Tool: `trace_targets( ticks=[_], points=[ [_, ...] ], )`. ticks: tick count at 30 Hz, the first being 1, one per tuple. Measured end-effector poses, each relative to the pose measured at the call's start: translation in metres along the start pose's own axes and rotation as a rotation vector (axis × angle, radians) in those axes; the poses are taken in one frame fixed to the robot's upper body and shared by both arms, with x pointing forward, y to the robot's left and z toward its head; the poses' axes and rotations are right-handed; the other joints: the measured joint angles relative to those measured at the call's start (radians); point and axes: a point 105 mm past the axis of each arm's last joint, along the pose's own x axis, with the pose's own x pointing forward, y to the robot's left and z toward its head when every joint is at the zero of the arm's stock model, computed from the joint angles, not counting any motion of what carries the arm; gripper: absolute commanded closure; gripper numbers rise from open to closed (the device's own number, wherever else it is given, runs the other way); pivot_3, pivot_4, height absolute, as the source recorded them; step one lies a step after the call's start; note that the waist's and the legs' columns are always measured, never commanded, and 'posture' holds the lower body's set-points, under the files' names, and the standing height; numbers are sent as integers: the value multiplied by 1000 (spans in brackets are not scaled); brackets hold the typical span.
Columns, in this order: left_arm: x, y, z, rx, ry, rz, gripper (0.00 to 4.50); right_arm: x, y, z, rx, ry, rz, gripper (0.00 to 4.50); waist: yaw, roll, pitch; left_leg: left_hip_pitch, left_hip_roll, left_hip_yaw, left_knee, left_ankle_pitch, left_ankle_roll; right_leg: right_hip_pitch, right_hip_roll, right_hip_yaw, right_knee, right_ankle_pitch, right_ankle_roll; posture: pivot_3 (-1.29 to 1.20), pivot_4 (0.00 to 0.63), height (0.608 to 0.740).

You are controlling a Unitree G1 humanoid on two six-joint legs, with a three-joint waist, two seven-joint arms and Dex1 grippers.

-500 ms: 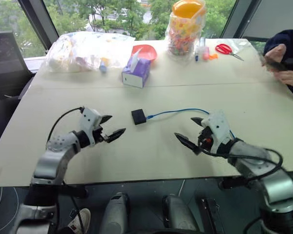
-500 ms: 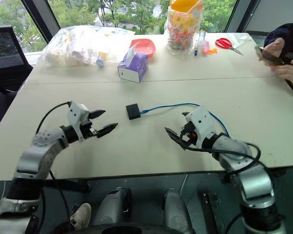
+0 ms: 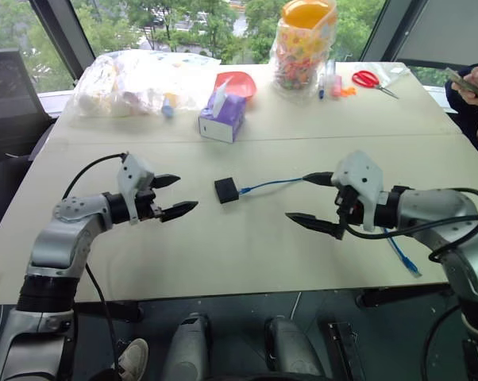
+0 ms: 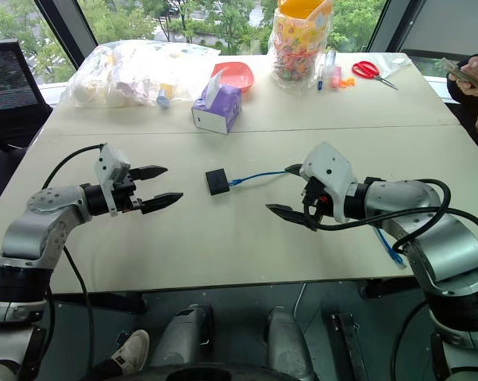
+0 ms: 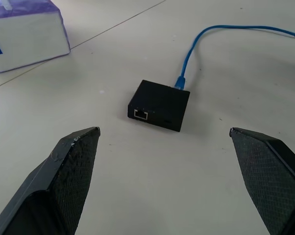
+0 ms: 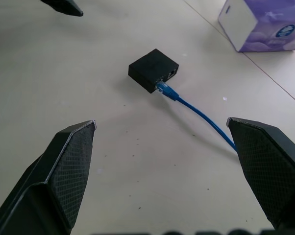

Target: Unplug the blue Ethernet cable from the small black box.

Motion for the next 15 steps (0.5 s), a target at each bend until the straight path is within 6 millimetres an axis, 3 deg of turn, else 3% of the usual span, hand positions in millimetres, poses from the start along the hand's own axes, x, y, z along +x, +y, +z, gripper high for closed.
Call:
trace_targets(
  ticks=[7,15],
  points=[
    [0,1,4,7,-6,1,30,2,-13,-1,-48,37,38,0,-1,0,0,0,0,0,0,0,0,0,0,0,1,0,0,0,150,735],
    [0,-6,5,7,0,-25,30,24,-30,11,-135,91,169,0,-4,0,1,0,0,1,2,0,0,-4,0,1,8,0,0,0,150,735]
  ],
)
